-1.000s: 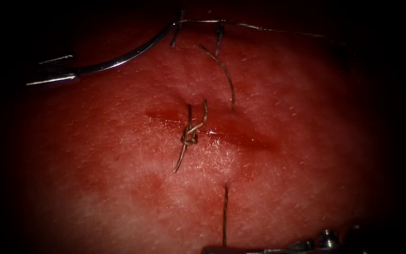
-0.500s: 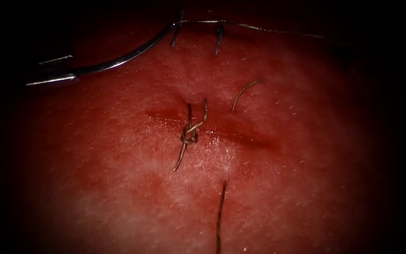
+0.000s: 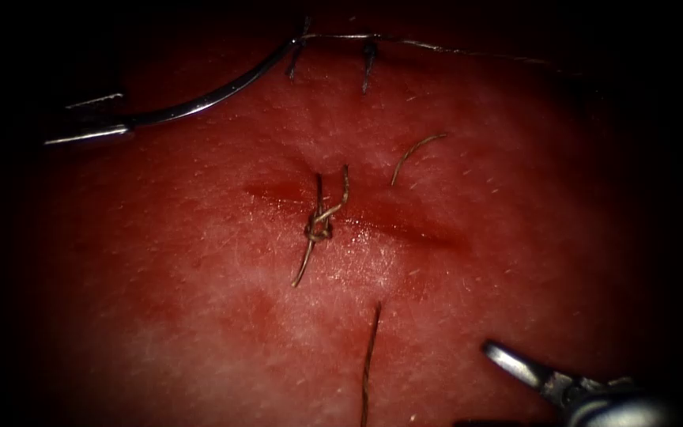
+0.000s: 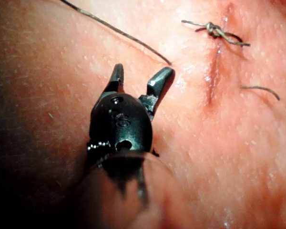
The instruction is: Wound Closure
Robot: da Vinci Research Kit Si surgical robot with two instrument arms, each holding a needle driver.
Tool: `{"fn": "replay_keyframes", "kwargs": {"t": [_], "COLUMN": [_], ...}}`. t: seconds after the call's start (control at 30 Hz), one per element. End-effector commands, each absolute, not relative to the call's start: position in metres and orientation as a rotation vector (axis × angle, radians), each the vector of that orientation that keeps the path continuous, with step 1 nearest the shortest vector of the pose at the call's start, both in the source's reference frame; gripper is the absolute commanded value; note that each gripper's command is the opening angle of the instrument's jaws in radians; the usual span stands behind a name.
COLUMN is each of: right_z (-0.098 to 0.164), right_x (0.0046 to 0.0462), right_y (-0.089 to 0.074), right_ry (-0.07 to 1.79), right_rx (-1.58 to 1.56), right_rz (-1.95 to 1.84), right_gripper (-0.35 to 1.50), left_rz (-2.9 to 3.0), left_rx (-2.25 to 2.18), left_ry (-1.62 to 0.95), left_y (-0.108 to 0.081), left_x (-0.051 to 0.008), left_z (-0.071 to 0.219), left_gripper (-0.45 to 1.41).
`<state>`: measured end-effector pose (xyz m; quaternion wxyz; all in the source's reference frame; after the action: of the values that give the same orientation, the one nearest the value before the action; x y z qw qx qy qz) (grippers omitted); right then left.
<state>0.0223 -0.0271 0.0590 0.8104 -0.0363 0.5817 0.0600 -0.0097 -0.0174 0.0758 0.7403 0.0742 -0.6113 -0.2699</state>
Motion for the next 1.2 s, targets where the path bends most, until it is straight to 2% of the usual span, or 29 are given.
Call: {"fn": "replay_keyframes", "kwargs": {"t": [0.03,0.1,0.23,0.27,0.3,0.33,0.37,0.4,0.43,0.47,0.67,1.0,1.03,1.07,1.1,1.13,1.2], "right_z": [0.06,0.061,0.063,0.065,0.066,0.066,0.067,0.068,0.068,0.069,0.074,0.076,0.075,0.075,0.075,0.075,0.074], "right_x": [0.0215,0.021,0.0215,0.0223,0.023,0.023,0.024,0.0247,0.0247,0.0257,0.0291,0.0309,0.0309,0.031,0.031,0.031,0.031], "right_y": [-0.026,-0.024,-0.022,-0.021,-0.02,-0.02,-0.019,-0.018,-0.018,-0.018,-0.015,-0.014,-0.014,-0.015,-0.015,-0.015,-0.015], "right_ry": [1.239,1.285,1.334,1.338,1.348,1.348,1.372,1.392,1.392,1.402,1.363,1.302,1.301,1.307,1.318,1.322,1.333], "right_rx": [-0.077,-0.05,0.037,0.103,0.157,0.157,0.263,0.313,0.313,0.395,0.576,0.621,0.626,0.634,0.613,0.605,0.534], "right_rz": [0.194,0.317,0.549,0.675,0.752,0.752,0.865,0.883,0.883,0.958,1.214,1.265,1.262,1.265,1.242,1.233,1.153], "right_gripper": [0.76,0.69,0.69,0.79,1.05,1.05,1.18,1.05,1.05,0.94,1.01,1.03,0.96,0.69,0.02,-0.31,-0.35], "left_rz": [-0.591,-0.592,-0.59,-0.588,-0.588,-0.588,-0.588,-0.588,-0.588,-0.587,-0.587,-0.586,-0.586,-0.586,-0.586,-0.586,-0.586], "left_rx": [0.165,0.164,0.165,0.167,0.168,0.168,0.168,0.168,0.168,0.168,0.169,0.171,0.171,0.171,0.171,0.171,0.171], "left_ry": [-1.342,-1.342,-1.344,-1.346,-1.346,-1.346,-1.347,-1.347,-1.347,-1.347,-1.348,-1.349,-1.349,-1.349,-1.349,-1.349,-1.349], "left_y": [-0.018,-0.018,-0.018,-0.018,-0.018,-0.018,-0.018,-0.018,-0.018,-0.018,-0.018,-0.018,-0.018,-0.018,-0.018,-0.018,-0.018], "left_x": [-0.0103,-0.0104,-0.0105,-0.0105,-0.0105,-0.0105,-0.0105,-0.0105,-0.0105,-0.0105,-0.0105,-0.0104,-0.0104,-0.0104,-0.0104,-0.0104,-0.0104], "left_z": [0.076,0.076,0.076,0.076,0.076,0.076,0.076,0.076,0.076,0.076,0.076,0.076,0.076,0.076,0.076,0.076,0.076], "left_gripper": [-0.21,-0.21,-0.21,-0.21,-0.21,-0.21,-0.21,-0.21,-0.21,-0.21,-0.21,-0.21,-0.21,-0.21,-0.21,-0.21,-0.21]}}
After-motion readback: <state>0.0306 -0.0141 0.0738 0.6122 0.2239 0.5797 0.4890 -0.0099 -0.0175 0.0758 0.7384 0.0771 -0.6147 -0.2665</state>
